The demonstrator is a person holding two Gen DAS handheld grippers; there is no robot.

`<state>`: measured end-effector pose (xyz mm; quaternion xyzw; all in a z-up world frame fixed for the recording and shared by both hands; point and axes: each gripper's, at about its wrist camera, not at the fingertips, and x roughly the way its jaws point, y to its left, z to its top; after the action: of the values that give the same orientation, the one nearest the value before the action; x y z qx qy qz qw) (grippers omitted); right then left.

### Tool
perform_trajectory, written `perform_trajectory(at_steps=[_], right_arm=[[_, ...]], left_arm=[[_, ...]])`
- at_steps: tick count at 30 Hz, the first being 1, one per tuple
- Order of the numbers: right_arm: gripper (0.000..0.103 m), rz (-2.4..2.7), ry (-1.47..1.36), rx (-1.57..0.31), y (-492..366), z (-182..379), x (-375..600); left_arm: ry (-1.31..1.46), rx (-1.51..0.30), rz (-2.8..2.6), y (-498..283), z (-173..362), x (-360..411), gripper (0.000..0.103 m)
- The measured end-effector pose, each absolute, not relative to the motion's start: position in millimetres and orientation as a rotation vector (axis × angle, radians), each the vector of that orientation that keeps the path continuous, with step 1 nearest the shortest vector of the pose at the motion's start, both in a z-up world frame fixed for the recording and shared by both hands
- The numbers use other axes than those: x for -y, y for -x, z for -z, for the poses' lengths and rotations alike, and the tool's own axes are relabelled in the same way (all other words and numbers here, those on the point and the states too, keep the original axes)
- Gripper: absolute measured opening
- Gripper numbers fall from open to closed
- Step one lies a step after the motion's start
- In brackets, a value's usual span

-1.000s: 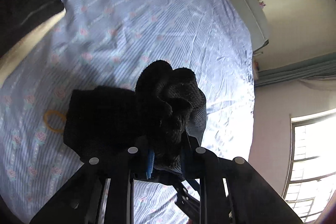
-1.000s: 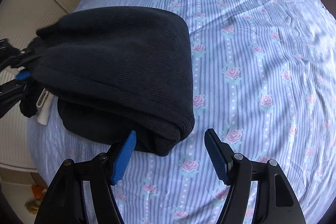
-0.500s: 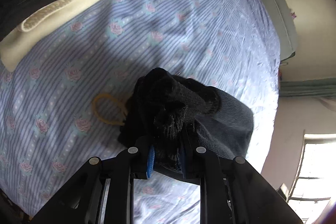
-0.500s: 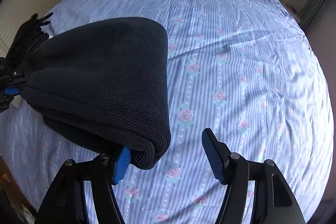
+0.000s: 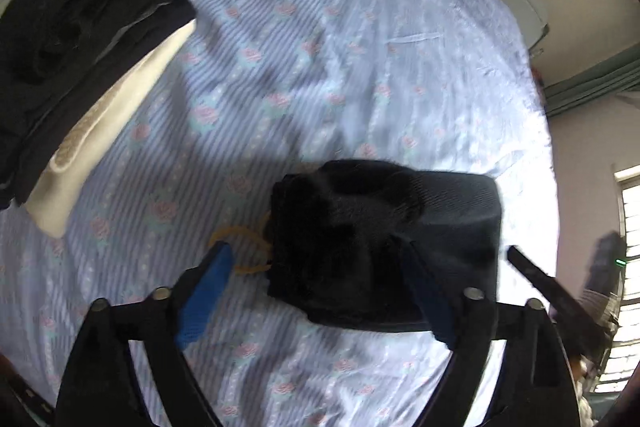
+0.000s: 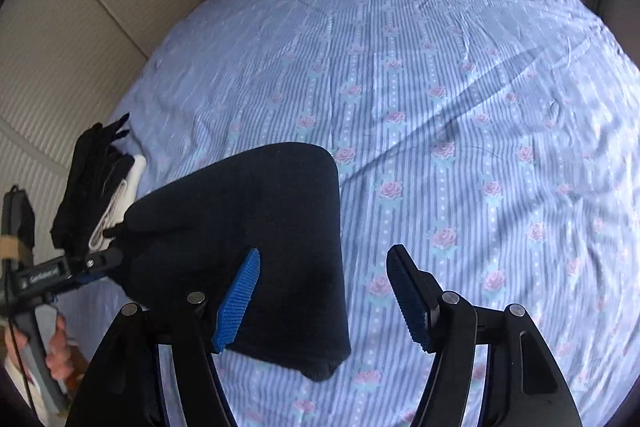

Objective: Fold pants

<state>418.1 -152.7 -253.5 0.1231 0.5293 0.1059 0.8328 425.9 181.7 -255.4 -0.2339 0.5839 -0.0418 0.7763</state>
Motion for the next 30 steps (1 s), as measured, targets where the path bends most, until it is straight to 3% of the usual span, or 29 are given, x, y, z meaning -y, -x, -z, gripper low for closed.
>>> perform_trajectory(at_steps=[8, 14, 19, 24, 26, 30], right_arm=[[0.066, -0.314, -0.315, -1.221, -438, 289, 131], [0.067, -0.315, -0.330, -1.278, -441, 322, 130], [0.076, -0.309, -0.358, -1.298, -446, 343, 129], [0.076, -0.300, -0.447, -1.305, -451, 354, 129], [0.066, -0.304, -0.489, -1.318, -452, 354, 126], [0.055, -0.308, -0.479, -1.327, -450, 340, 116]], left_arm=[[0.542, -1.398, 0.201, -462, 312, -176, 0.087], [0.670, -1.392, 0.276, -463, 343, -182, 0.087], [0.724, -1.388, 0.292, -466, 359, -185, 0.087], [0.770, -1.384, 0.247, -468, 363, -185, 0.081], [0.755, -1.380, 0.236, -465, 357, -184, 0.072], [0.676, -1.371, 0.223, -462, 340, -180, 0.057]])
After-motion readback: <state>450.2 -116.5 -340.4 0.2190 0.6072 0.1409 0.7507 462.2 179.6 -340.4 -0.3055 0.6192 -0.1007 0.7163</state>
